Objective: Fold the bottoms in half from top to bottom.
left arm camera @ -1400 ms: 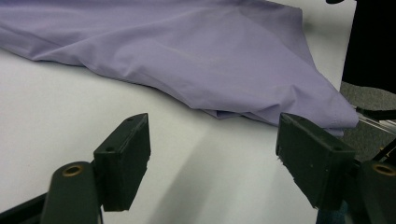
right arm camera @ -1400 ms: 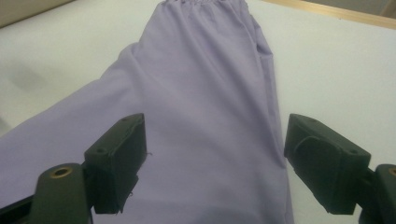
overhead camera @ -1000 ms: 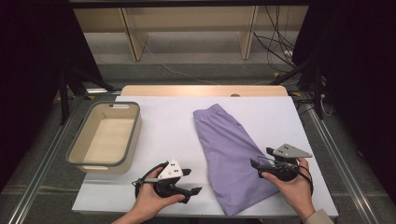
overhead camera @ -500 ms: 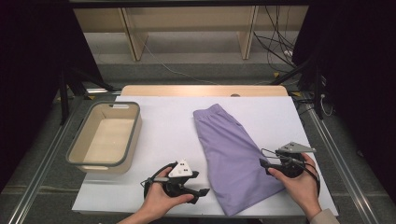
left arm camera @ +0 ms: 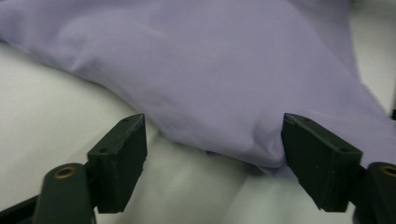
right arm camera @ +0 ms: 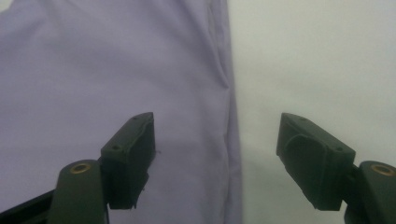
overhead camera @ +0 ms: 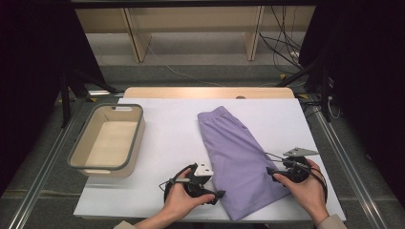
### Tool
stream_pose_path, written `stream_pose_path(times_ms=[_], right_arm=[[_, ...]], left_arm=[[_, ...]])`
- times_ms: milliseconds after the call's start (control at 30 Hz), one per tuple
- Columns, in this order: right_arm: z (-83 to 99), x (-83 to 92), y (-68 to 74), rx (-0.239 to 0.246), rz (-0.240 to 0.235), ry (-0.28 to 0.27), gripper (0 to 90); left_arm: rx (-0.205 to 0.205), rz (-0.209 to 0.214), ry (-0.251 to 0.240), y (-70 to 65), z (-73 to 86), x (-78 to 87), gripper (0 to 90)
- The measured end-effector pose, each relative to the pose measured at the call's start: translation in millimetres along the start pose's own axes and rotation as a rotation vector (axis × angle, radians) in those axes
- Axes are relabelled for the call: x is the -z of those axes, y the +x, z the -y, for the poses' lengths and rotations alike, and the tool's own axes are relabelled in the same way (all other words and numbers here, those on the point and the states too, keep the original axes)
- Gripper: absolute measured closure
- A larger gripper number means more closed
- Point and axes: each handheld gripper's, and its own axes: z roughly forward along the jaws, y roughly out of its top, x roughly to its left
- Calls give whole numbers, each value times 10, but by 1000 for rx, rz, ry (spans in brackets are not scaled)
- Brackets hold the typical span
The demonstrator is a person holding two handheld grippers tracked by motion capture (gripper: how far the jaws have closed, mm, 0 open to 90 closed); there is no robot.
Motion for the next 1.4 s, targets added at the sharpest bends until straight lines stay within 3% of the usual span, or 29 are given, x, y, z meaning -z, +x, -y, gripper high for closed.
stream_pose_path(times_ms=[267,367,467,567,700,1000,1200,1333,1400], right_arm=[[19,-89,9,-8,-23,38,326],[32,-123,9,-13,-36,52,336],[34,-123,5,-7,-20,47,380],[37,-125,25,0,-2,51,411],[35,-124,52,30,13,51,538],[45,-103,75,-15,-11,61,795],[37,-99,74,-23,-14,68,881],[33,-94,62,-41,-28,68,893],[30,-88,56,-54,-36,70,895]], left_arm=[[-22,-39,27,-52,-25,-94,320],[-46,-82,45,-92,-44,-99,368],[-53,-100,49,-126,-56,-112,421],[-56,-91,57,-156,-70,-116,489],[-67,-71,53,-189,-74,-122,618],[-39,-19,41,-208,-76,-150,844],[-12,5,35,-171,-77,-152,875],[-3,25,34,-142,-77,-136,879],[20,41,32,-125,-77,-121,880]])
